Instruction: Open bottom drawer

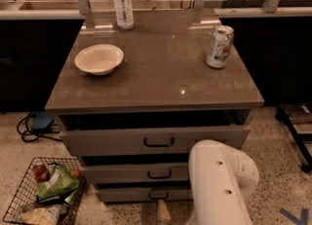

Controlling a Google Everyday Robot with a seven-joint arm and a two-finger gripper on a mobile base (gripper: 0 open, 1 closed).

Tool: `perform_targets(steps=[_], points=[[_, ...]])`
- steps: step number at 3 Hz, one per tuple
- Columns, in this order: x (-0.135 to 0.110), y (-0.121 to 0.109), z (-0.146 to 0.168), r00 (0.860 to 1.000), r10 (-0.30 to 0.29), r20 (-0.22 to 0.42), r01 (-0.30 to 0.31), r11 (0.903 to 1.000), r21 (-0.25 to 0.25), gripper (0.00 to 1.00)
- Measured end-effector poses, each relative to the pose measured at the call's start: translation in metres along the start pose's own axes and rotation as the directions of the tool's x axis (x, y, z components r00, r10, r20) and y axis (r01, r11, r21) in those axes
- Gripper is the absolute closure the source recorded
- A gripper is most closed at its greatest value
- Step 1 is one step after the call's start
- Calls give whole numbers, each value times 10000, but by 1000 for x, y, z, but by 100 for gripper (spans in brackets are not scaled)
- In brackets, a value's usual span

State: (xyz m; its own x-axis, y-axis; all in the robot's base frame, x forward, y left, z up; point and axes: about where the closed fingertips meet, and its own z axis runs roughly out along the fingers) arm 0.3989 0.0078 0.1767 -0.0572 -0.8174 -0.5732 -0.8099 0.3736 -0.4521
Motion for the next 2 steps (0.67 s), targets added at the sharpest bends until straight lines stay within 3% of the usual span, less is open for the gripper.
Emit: perform_targets(steps=[2], points=[[5, -9, 22, 9999, 153, -34, -152, 9995, 267, 0]])
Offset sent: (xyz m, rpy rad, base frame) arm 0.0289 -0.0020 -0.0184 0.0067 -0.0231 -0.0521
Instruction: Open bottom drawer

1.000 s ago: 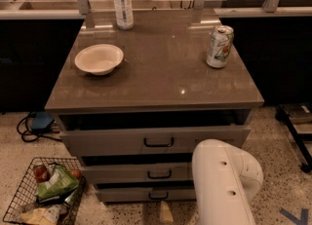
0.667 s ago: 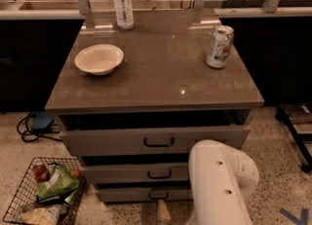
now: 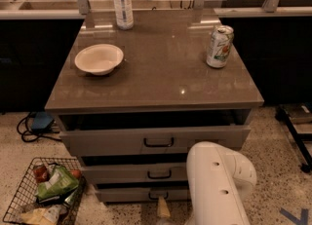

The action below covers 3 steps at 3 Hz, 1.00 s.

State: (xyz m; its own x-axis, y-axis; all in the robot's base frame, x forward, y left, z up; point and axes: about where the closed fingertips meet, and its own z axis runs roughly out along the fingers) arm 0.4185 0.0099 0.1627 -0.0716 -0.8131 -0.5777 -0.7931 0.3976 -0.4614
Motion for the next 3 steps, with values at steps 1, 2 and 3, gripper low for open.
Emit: perform_targets(steps=[1, 2, 3], points=[[3, -7, 4, 9996, 285, -7, -285, 9994, 206, 0], [6, -15, 10, 9991, 387, -145, -380, 9983, 432, 0], [6, -15, 18, 9996, 128, -235, -116, 9988, 481, 0]])
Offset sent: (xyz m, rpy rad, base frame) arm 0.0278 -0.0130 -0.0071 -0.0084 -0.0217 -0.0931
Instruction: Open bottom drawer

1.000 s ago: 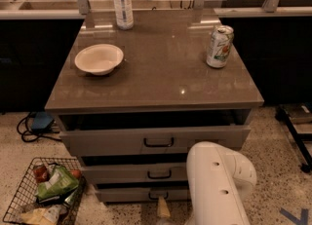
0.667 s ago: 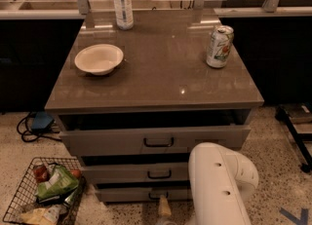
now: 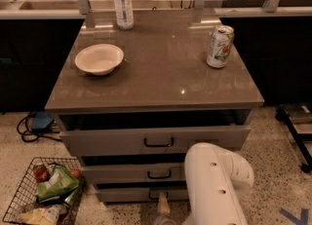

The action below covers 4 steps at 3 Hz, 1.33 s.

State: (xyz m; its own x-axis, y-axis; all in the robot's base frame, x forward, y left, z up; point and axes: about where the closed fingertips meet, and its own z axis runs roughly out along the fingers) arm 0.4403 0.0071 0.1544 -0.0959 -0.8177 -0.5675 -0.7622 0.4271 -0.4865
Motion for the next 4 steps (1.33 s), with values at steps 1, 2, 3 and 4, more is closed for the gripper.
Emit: perform_targets(steps=[1, 2, 3, 4], points=[[-4, 5, 4, 9977, -679, 21, 679, 9977, -12, 0], [-5, 7, 4, 9900, -1408, -119, 1410, 9899, 118, 0], [-4, 8, 4, 9782, -2045, -354, 2055, 9782, 300, 0], [-2, 6, 4, 9608, -2700, -625, 2728, 9611, 428, 0]])
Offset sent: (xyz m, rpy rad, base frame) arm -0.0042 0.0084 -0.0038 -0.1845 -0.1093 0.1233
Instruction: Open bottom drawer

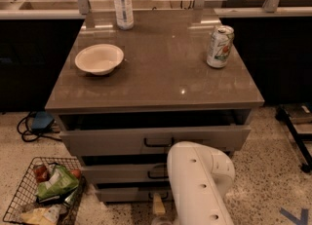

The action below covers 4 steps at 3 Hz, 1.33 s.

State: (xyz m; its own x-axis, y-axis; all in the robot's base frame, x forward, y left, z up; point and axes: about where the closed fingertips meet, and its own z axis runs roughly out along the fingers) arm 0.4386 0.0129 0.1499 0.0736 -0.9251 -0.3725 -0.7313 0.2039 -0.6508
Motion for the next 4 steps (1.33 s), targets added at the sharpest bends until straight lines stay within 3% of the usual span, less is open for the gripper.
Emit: perform_targets(steps=[4], points=[[18, 7, 7, 9852, -1543, -753, 1557, 9877, 135, 0]])
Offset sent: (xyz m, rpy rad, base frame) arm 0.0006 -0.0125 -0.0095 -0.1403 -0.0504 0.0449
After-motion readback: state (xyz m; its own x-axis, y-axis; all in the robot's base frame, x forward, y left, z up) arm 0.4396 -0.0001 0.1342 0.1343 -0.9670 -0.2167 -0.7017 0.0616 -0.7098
